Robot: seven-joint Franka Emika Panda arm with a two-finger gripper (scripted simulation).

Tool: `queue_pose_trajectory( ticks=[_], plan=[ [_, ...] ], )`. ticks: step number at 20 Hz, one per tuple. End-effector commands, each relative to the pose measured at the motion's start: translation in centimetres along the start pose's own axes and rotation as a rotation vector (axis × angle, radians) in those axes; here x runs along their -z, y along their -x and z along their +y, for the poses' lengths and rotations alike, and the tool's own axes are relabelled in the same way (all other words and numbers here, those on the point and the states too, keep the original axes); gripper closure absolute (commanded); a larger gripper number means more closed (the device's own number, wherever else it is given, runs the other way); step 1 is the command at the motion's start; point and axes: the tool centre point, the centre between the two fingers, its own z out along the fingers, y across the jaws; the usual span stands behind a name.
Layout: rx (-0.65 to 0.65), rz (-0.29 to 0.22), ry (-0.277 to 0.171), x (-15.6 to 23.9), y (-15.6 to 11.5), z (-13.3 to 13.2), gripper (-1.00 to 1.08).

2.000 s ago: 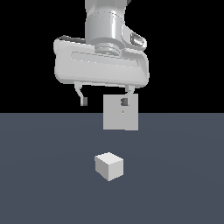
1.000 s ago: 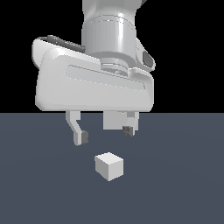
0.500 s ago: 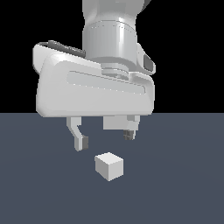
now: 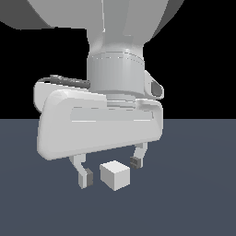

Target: Plug the charger into the wall socket.

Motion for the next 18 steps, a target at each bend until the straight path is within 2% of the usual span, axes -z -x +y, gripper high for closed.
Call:
queue_pose_trajectory(
  ticks=[1, 4, 5, 18],
  plan=[
    [0.0, 0.001, 0.001, -0.58, -0.02, 0.04, -0.92],
    [0.0, 0.001, 0.001, -0.8, -0.02, 0.05, -0.92],
    [0.0, 0.001, 0.001, -0.8, -0.02, 0.05, 1.08],
    [-0.008, 0.001, 0.001, -0.69, -0.07, 0.07, 1.08]
  ],
)
